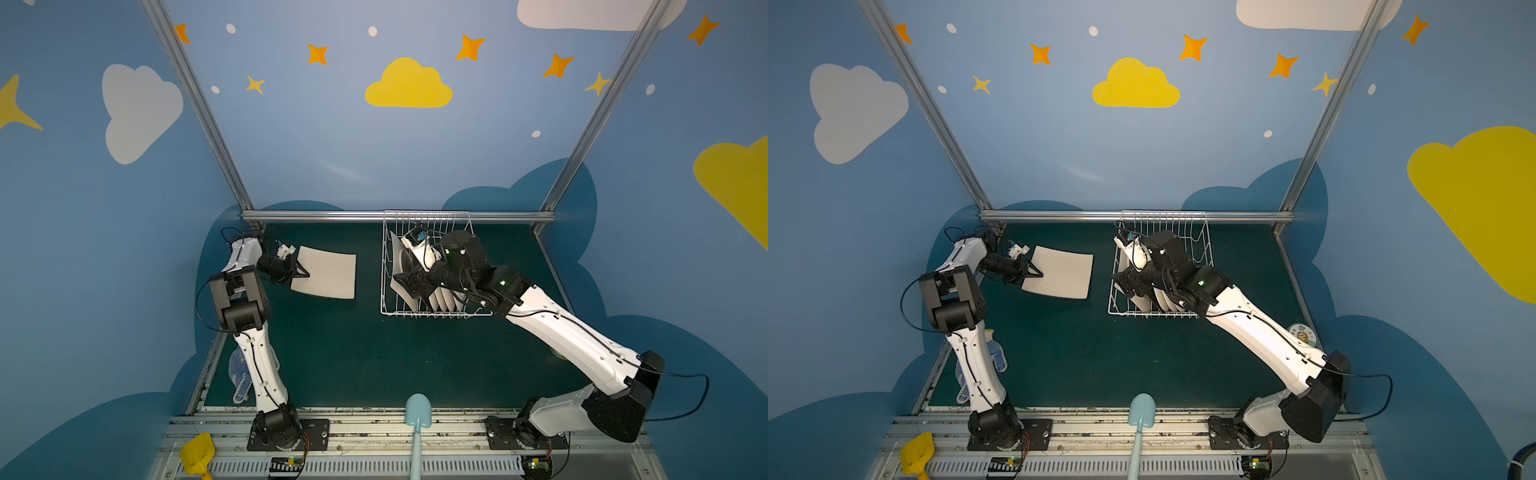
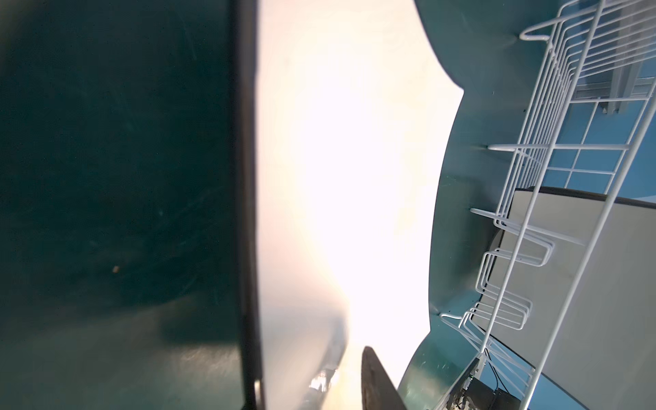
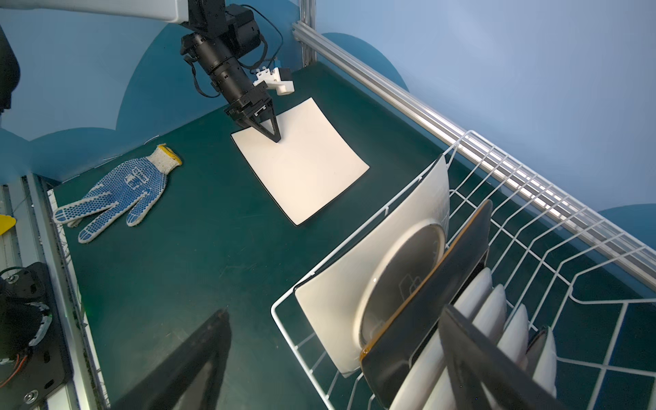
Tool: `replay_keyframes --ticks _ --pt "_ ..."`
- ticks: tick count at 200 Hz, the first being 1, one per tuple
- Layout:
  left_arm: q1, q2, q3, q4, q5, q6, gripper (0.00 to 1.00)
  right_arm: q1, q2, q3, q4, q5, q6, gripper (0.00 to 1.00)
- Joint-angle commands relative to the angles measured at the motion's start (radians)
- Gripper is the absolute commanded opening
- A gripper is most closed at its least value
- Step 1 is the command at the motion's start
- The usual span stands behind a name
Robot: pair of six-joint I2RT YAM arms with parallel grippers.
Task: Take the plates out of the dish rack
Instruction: 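Lower the square cream plate onto the table with the left gripper and release it, then raise the left gripper off the placed plate while the right gripper waits by the rack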
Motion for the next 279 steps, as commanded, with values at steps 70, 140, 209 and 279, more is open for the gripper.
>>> replay_keyframes --ticks 70,140,209,279 --pt "0.029 0.020 0.024 0.012 -0.003 -0.009 0.46 0.005 -0.050 -0.027 0.013 0.062 -0.064 0.91" --pt "0.034 0.045 0.026 0.024 -0.053 -0.023 0.55 -0.001 -0.077 -0.027 0.006 0.132 -0.138 0.91" --pt "0.039 0.021 0.008 0.043 -0.099 -0.039 0.73 -0.008 -0.083 -0.036 -0.012 0.144 -0.184 0.92" --pt "0.045 -0.127 0.033 0.073 -0.068 -0.154 1.00 -0.039 -0.097 -0.032 -0.062 0.017 -0.149 0.92"
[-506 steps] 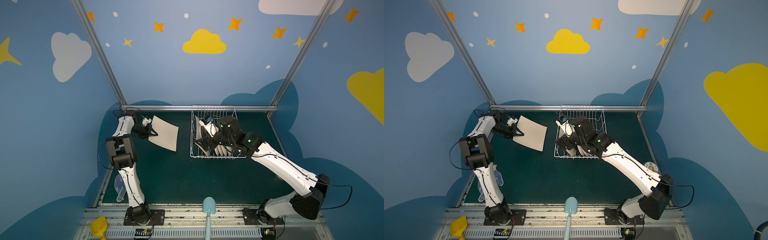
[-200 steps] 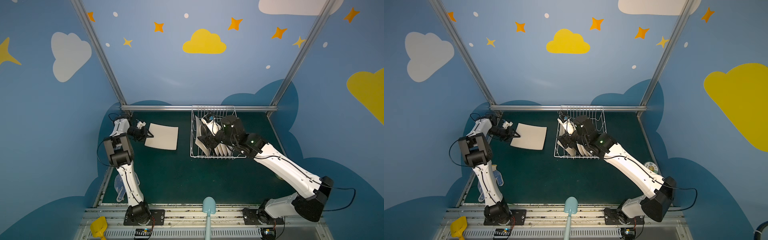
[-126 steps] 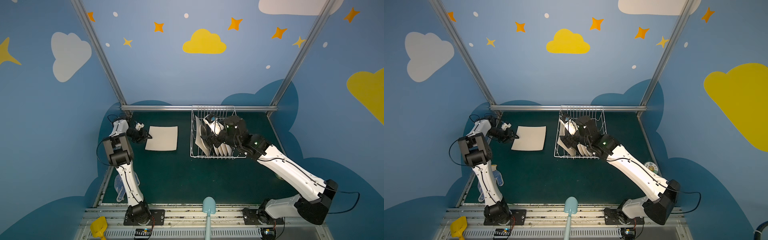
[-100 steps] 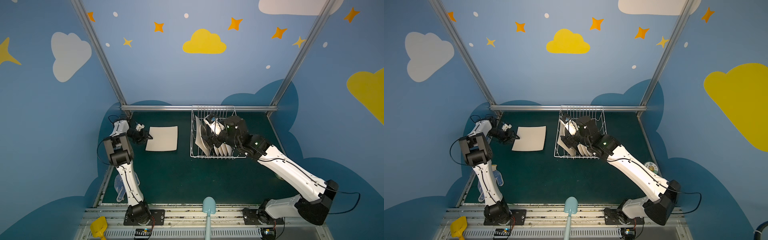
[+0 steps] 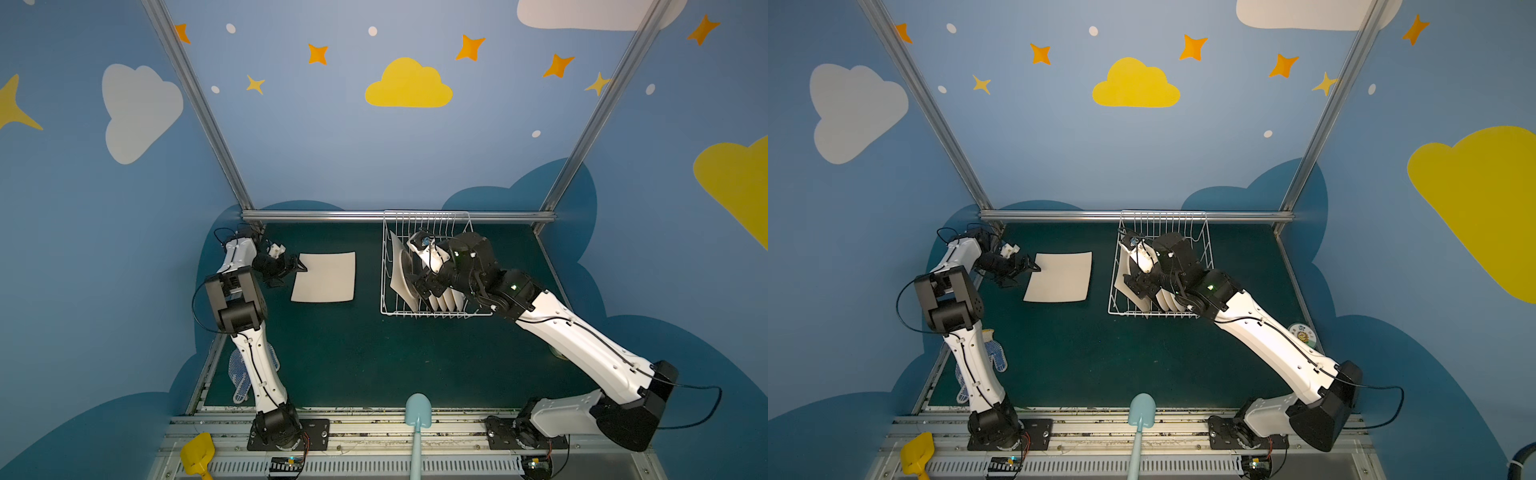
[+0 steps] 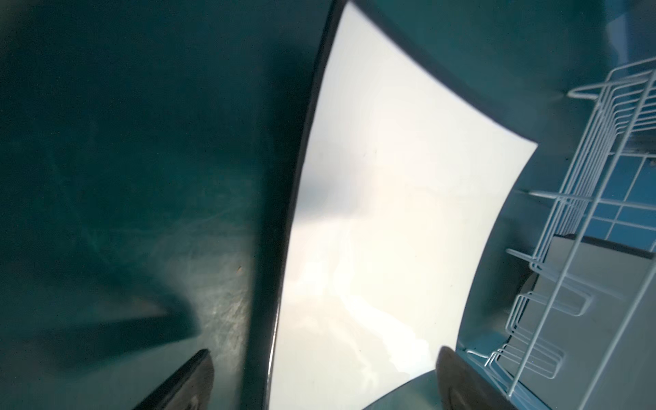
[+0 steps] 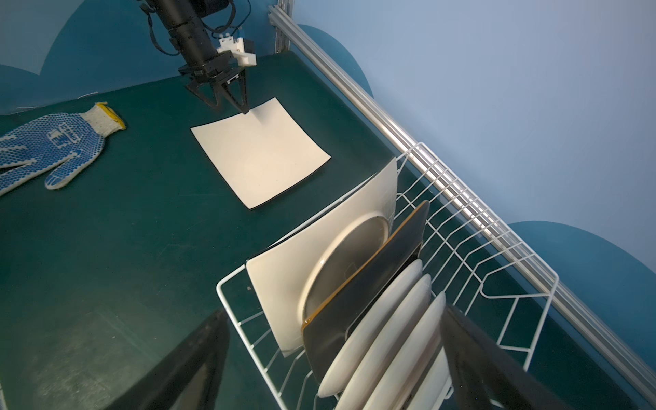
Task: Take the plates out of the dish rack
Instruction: 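Raise the left gripper off the placed plate while the right gripper waits by the rack, then move the left gripper to the next square cream plate in the rack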
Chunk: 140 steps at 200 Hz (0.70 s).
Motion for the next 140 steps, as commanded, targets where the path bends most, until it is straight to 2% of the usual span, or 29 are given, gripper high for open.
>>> replay_keyframes --ticks 1,35,62,83,110,140 --pt "0.006 -0.103 0.027 0.011 0.037 -0.042 1.00 -0.019 -0.039 -0.005 -0.029 -0.081 0.026 0.92" --pt "-0.008 -0.189 0.071 0.000 0.078 -0.067 1.00 -0.039 -0.060 -0.008 -0.036 -0.122 0.052 0.92" --pt "-0.042 -0.263 0.103 -0.013 0.045 -0.046 1.00 -0.084 -0.075 -0.001 -0.046 -0.226 0.110 0.92" --pt "-0.083 -0.314 0.135 -0.037 0.002 -0.035 1.00 -0.105 -0.092 -0.006 -0.035 -0.244 0.137 0.92" --pt "-0.174 -0.407 0.141 -0.021 -0.097 -0.067 1.00 -0.134 -0.113 -0.019 -0.013 -0.235 0.184 0.92" --pt "-0.315 -0.516 0.077 0.061 -0.184 -0.113 1.00 -0.176 -0.133 -0.036 -0.007 -0.272 0.253 0.92"
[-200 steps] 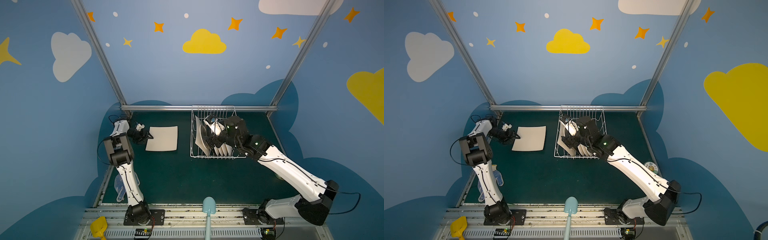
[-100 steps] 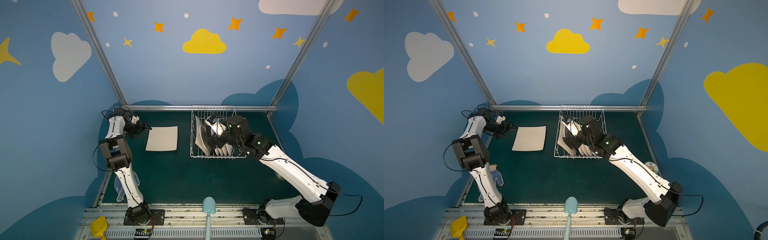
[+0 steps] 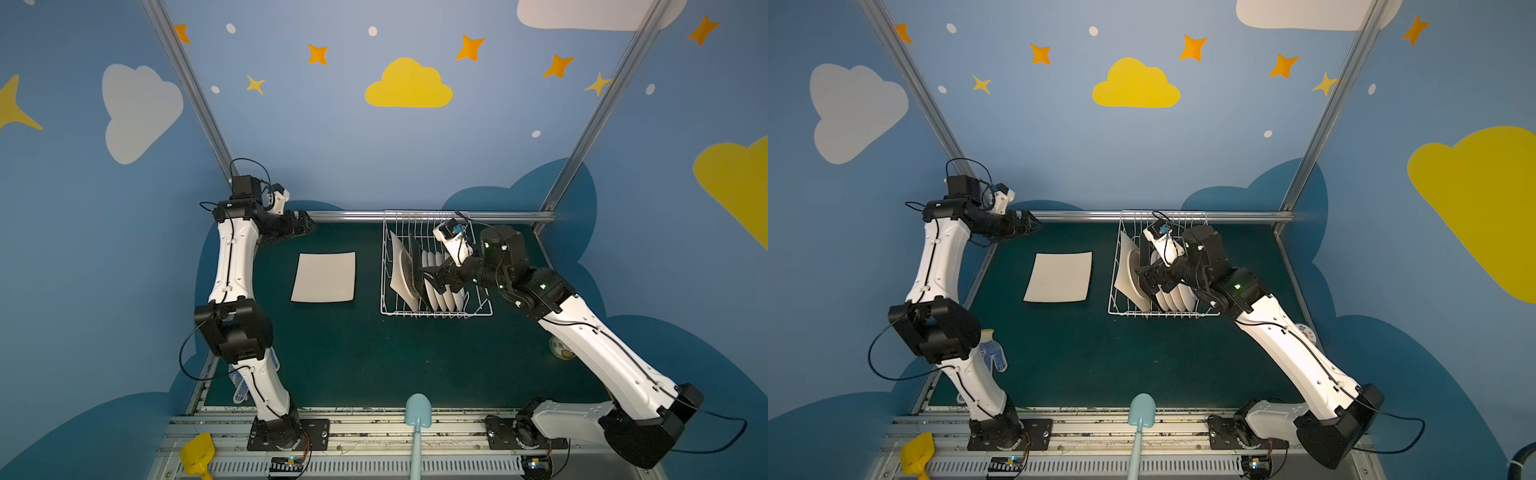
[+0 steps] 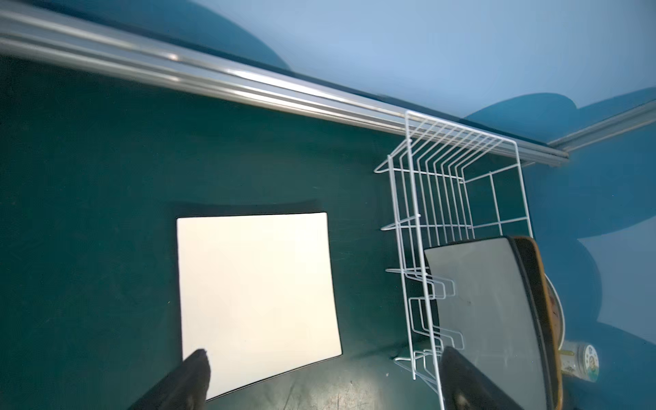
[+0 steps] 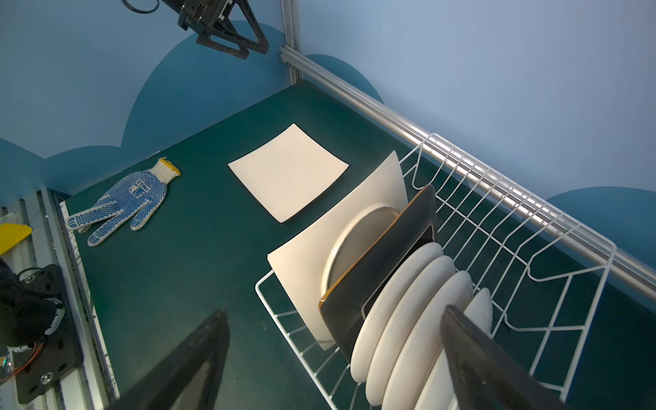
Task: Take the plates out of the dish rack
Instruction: 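Move the left gripper to the next square cream plate in the rack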
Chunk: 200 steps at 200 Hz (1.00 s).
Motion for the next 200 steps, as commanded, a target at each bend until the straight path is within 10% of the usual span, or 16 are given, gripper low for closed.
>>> replay_keyframes --ticks 1,119,200 --pt "-0.097 -0.088 -0.039 0.050 -0.084 -0.043 1.00 -0.028 -0.034 -0.023 0.025 -0.044 0.076 0.92" --pt "-0.490 -0.305 -0.171 0.183 -0.316 -0.174 0.99 -0.052 -0.119 -0.089 -0.032 -0.011 0.192 0.92" --pt "-0.605 -0.403 -0.412 0.274 -0.337 -0.359 0.92 -0.046 -0.134 -0.128 -0.045 0.024 0.266 0.93"
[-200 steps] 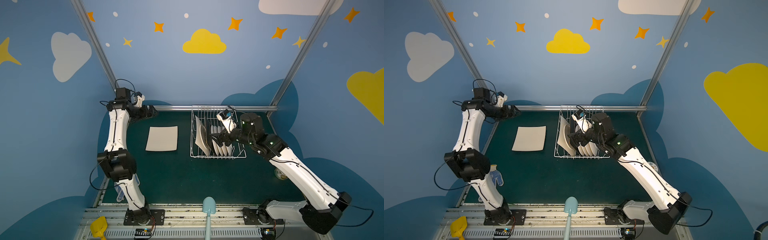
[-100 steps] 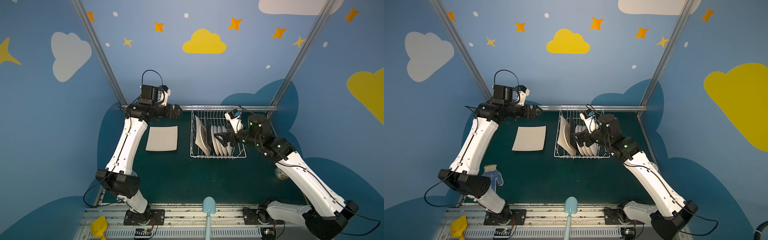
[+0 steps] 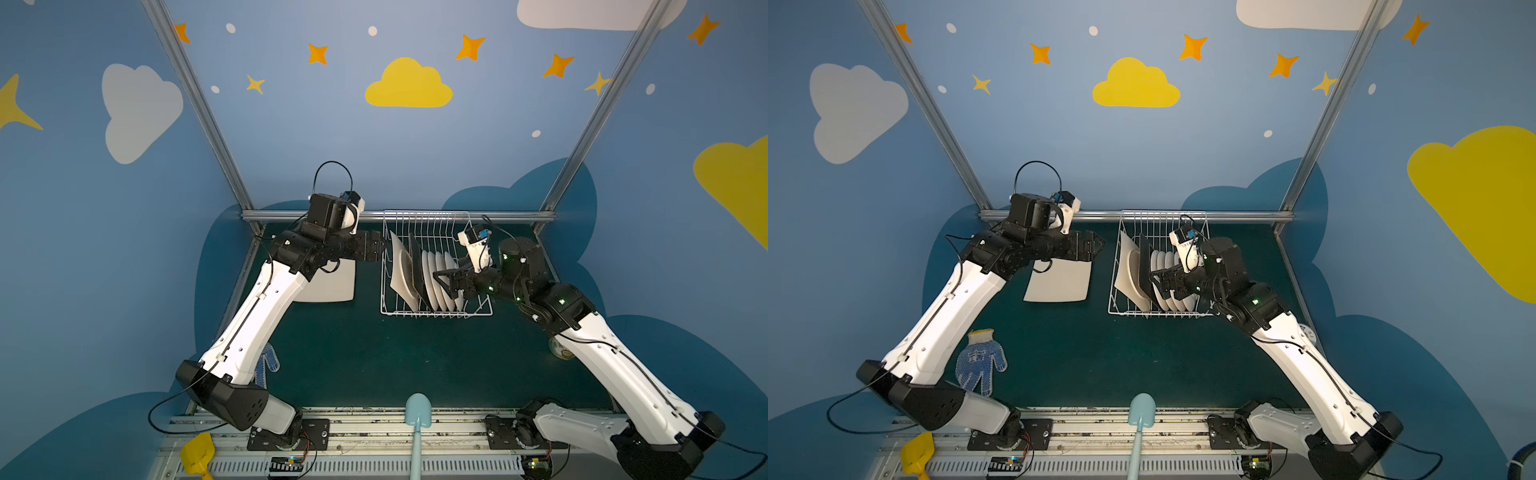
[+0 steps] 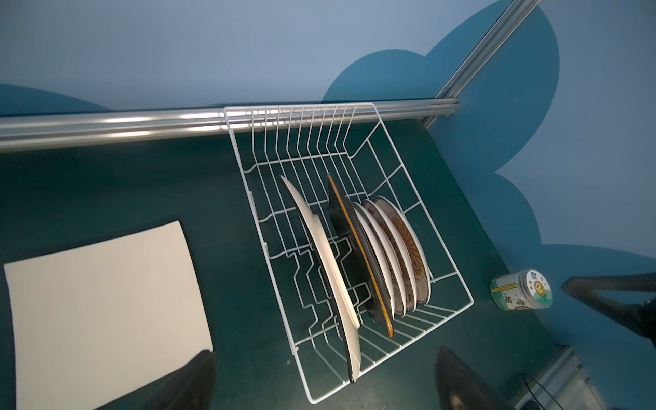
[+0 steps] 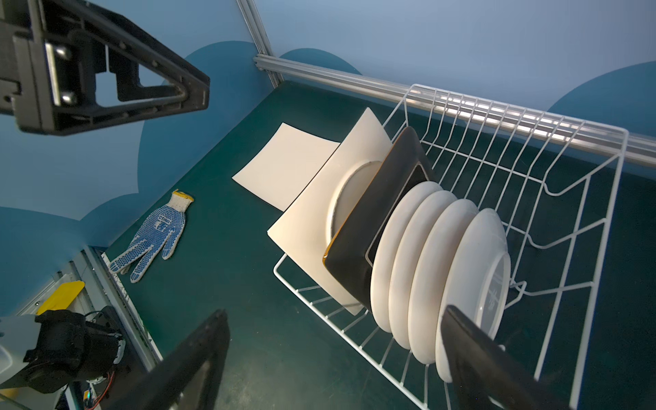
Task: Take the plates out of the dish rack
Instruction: 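Move the left gripper to the next square cream plate in the rack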
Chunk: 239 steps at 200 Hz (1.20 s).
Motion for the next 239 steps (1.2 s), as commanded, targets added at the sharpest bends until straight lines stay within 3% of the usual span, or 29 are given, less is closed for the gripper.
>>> replay_keyframes --ticks 1,57,101,149,192,239 --pt "-0.027 -0.013 -0.056 0.051 -0.016 -0.095 0.92 0.002 -0.009 -0.007 -0.015 0.015 0.034 0.93" --pt "-0.047 -0.001 -0.143 0.108 -0.037 -0.198 0.81 0.013 0.004 -0.009 -0.020 0.029 0.040 0.92" --pt "-0.051 0.070 -0.138 0.108 0.055 -0.223 0.77 0.018 -0.003 -0.016 -0.023 0.058 0.053 0.93" --pt "-0.068 0.138 -0.119 0.131 0.092 -0.209 0.70 0.021 -0.010 -0.025 -0.027 0.083 0.063 0.92" --pt "-0.071 0.213 -0.080 0.112 0.097 -0.174 0.59 0.021 -0.007 -0.024 -0.028 0.089 0.069 0.92" --pt "-0.079 0.287 -0.023 0.105 0.116 -0.163 0.54 0.022 -0.008 -0.029 -0.011 0.100 0.063 0.93"
